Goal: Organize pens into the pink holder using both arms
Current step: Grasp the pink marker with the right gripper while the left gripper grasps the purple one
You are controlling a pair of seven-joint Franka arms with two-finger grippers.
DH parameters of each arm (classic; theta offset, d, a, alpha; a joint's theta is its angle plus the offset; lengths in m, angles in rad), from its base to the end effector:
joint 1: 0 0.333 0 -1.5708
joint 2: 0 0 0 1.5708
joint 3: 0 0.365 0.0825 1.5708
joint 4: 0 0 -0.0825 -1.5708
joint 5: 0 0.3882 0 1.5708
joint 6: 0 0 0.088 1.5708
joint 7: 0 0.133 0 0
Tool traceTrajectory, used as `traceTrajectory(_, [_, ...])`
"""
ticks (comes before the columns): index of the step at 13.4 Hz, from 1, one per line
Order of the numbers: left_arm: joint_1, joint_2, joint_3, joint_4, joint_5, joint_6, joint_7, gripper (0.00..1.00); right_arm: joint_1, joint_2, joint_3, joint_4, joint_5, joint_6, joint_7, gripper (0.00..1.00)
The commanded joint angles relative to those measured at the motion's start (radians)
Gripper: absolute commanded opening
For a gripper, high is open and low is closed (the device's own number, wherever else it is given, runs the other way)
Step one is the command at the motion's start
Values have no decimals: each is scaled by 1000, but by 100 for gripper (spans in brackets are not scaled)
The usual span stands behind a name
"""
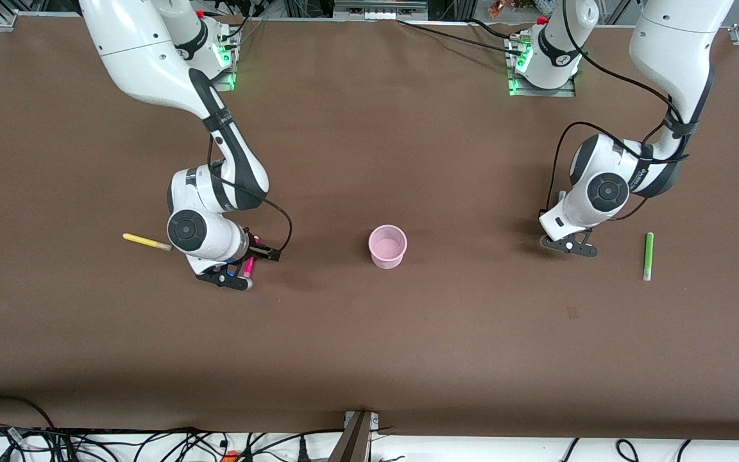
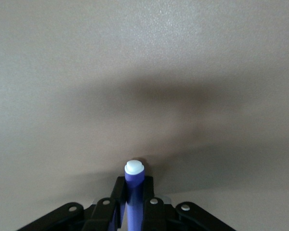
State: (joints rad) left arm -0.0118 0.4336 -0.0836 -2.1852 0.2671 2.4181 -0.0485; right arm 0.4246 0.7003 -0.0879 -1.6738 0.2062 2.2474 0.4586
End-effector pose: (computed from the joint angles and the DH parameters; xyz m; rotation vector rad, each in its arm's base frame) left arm 0.5521 -0.0478 0.1875 -2.9694 0.3892 0.2785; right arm 0.6538 0.2464 0.1955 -3.0697 0.3763 0.2300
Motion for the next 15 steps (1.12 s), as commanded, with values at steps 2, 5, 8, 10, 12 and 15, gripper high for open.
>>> traceTrajectory(2, [-4, -12, -13, 11, 20, -25, 9, 0, -1, 1, -6, -6, 13, 6, -6, 71])
traceTrajectory(5, [-4, -79, -48, 63, 20, -106, 2, 0, -1, -24, -6, -52, 13, 8, -15, 53])
traceTrajectory(8, [-7, -66, -157, 287, 15, -408, 4, 0, -3, -21, -7, -53, 13, 9, -17, 28])
traceTrajectory(10, [-8, -50, -212, 395, -9, -491, 7, 0, -4, -16, -9, -52, 13, 14, -17, 16])
traceTrajectory(12, [-10, -33, -281, 470, -23, -496, 7, 0, -6, -15, -9, -52, 13, 15, -17, 12])
traceTrajectory(15, [-10, 26, -366, 586, -61, -485, 9, 0, -7, -21, -9, -41, 13, 6, -23, 3])
